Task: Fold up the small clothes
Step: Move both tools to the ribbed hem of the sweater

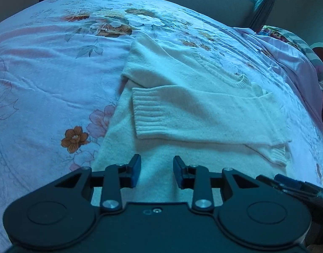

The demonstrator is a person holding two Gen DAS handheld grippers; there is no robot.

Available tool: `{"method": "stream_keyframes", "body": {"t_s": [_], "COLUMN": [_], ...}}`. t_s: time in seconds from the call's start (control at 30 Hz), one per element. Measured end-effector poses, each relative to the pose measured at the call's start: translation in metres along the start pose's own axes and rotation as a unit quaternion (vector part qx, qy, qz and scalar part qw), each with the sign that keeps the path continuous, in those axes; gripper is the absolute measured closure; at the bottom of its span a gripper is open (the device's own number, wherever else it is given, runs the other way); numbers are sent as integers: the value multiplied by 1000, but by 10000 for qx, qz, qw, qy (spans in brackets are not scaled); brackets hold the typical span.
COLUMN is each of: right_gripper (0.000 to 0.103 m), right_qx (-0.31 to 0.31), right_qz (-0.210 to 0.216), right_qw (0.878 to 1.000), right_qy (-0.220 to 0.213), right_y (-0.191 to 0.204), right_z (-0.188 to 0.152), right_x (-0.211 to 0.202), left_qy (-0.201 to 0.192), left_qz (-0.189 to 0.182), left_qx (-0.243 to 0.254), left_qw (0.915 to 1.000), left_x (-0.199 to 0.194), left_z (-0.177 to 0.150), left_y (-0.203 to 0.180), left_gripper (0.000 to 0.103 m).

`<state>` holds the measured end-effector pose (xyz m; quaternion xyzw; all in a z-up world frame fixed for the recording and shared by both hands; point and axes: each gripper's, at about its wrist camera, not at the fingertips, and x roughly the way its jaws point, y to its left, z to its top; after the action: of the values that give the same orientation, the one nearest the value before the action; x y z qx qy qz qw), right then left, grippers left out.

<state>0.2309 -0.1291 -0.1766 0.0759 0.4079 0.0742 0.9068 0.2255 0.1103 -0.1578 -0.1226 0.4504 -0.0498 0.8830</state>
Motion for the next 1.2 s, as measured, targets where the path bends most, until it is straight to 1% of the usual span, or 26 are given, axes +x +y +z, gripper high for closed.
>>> {"method": "stream_keyframes", "body": {"t_s": [0.1, 0.2, 0.3, 0.37, 0.53, 0.6, 0.67, 0.73, 0.77, 0.8, 0.83, 0.9, 0.93, 1.03, 1.1, 1.2], "right_gripper": [37, 37, 37, 37, 37, 37, 37, 31, 19, 4, 0, 0, 0, 0, 0, 0], "right_qx": [23, 114, 164, 258, 312, 252, 78, 20, 39, 29, -34, -210, -181, -44, -11, -321], "right_qz": [-38, 44, 31, 5, -57, -81, -151, -211, -213, -197, -194, -436, -469, -409, -346, -415], "right_qw": [10000, 9999, 9999, 9997, 9995, 9996, 9998, 9994, 9993, 9994, 9995, 9985, 9985, 9990, 9990, 9979], "right_qy": [-41, -31, 14, 7, -39, -64, -143, -262, -293, -296, -247, -259, -238, -188, -295, -369], "right_y": [-4, -8, -16, -23, -27, -26, -22, -19, -18, -15, -9, 3, 5, 0, -2, 6], "right_z": [-20, -37, -56, -70, -99, -110, -122, -134, -138, -142, -145, -150, -150, -148, -153, -160], "right_x": [-17, -39, -58, -71, -92, -99, -104, -106, -106, -105, -103, -101, -100, -100, -104, -109], "left_qy": [60, 108, 172, 218, 180, 160, 133, 82, 50, 25, -4, -57, -75, -88, -98, -73], "left_qz": [6, 5, 10, 80, 134, 41, 45, 50, 53, 67, 101, 145, 159, 99, 63, 15], "left_qx": [38, 149, 290, 350, 492, 569, 640, 694, 726, 767, 830, 973, 1009, 1031, 1104, 1204], "left_qw": [10000, 9998, 9994, 9991, 9985, 9982, 9979, 9975, 9973, 9970, 9965, 9951, 9947, 9946, 9938, 9927], "left_x": [-9, -21, -35, -41, -59, -67, -73, -79, -82, -84, -86, -90, -92, -97, -99, -103], "left_z": [-10, -21, -37, -49, -75, -88, -99, -109, -115, -120, -125, -132, -136, -143, -147, -151], "left_y": [-2, -3, 1, 4, 0, 0, -1, -2, -3, -4, -6, -10, -12, -11, -11, -11], "left_gripper": [72, 72, 71, 71, 69, 67, 66, 65, 64, 64, 63, 61, 60, 56, 54, 48]}}
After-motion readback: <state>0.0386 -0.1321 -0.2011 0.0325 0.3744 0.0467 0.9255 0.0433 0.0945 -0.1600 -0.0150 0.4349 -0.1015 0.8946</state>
